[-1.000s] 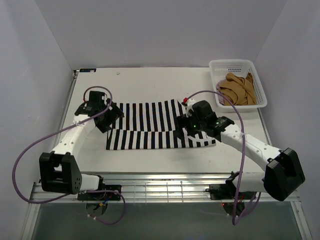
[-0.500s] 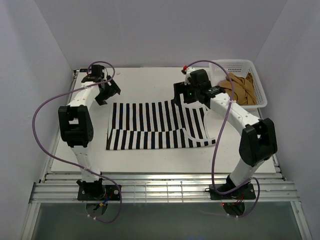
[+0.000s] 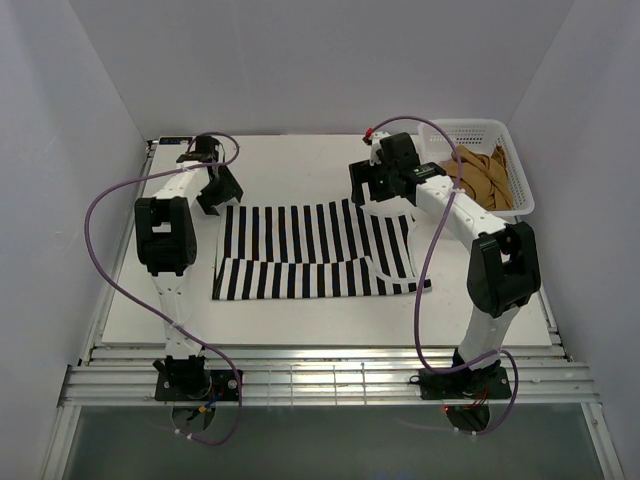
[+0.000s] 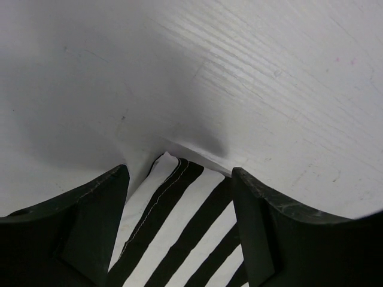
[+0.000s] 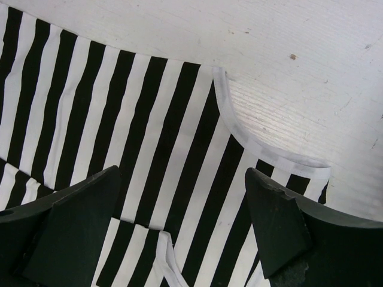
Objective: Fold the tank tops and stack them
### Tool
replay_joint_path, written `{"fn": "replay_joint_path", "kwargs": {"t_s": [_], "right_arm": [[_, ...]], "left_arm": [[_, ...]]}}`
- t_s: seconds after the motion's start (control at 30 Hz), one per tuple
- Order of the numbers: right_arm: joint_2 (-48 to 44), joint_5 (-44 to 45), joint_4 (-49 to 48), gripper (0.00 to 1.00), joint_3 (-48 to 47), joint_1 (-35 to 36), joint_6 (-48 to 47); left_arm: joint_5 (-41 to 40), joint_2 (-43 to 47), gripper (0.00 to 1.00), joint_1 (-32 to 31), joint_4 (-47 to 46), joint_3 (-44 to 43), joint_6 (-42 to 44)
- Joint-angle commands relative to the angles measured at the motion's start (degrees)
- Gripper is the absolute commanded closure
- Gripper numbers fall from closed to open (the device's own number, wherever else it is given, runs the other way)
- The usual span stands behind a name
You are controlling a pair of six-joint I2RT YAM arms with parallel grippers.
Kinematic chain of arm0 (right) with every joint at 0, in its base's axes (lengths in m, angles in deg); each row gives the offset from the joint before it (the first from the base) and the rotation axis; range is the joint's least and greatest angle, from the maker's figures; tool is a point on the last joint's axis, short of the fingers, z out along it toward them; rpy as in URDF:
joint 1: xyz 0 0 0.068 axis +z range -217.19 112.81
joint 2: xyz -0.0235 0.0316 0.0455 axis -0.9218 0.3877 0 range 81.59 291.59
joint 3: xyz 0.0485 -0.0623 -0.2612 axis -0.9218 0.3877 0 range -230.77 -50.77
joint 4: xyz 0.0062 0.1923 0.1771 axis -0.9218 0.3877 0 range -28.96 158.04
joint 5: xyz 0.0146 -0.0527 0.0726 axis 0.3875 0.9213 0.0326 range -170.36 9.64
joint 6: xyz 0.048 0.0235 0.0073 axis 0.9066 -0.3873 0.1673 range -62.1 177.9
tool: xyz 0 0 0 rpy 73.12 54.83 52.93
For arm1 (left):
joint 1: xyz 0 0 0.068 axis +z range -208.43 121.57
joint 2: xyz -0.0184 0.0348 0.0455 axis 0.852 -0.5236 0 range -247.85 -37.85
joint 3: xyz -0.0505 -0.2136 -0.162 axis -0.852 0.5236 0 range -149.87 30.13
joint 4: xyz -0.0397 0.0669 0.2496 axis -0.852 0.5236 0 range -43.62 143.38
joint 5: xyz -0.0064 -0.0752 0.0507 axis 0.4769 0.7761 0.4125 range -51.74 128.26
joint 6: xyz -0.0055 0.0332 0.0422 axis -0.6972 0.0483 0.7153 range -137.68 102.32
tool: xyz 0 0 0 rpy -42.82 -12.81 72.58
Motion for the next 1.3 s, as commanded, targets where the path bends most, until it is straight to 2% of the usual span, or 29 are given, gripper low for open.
{"fn": "replay_joint_path", "kwargs": {"t_s": [0.0,0.1,0.33,0.37,0.43,0.47,0.57,0.6,0.67,1.27], "right_arm": [[0.6,-1.2,-0.1,0.10,-2.0,-0.2,-1.7],[1.1,-1.8,0.2,0.10,-1.8,-0.2,-2.3],[1.9,-1.7,0.3,0.10,-2.1,-0.2,-2.6],[2.1,-1.3,0.3,0.10,-2.2,-0.2,-2.7],[2.9,-0.6,0.4,0.10,-2.8,-0.2,-2.8],[3.3,0.1,0.4,0.10,-3.1,-0.2,-2.8],[4.8,0.9,0.4,0.10,-4.7,-0.2,-2.8],[5.3,0.9,0.4,0.10,-5.2,-0.2,-2.8],[6.9,0.0,0.5,0.09,-7.0,-0.2,-3.4],[22.2,1.7,0.3,0.06,-21.6,-0.8,-1.7]], "left_arm": [[-2.2,0.9,0.21,0.6,0.6,-1.9,0.1],[-2.0,-0.2,0.23,0.6,0.6,-2.3,-0.3],[-1.7,-2.9,0.35,0.7,0.7,-4.6,-0.6],[-1.5,-3.2,0.42,0.7,0.7,-4.6,-0.7],[-0.1,-3.0,0.48,0.7,0.7,-3.9,-0.7],[0.7,-2.9,0.57,0.7,0.6,-3.4,-0.8],[1.9,-2.2,0.73,0.7,-0.2,-1.8,-0.7],[1.9,-2.2,0.86,0.7,-0.4,-1.6,-0.6],[1.4,-2.1,1.00,0.7,-0.5,-1.2,-0.4],[1.0,7.6,1.00,0.7,-9.4,8.6,1.0]]}}
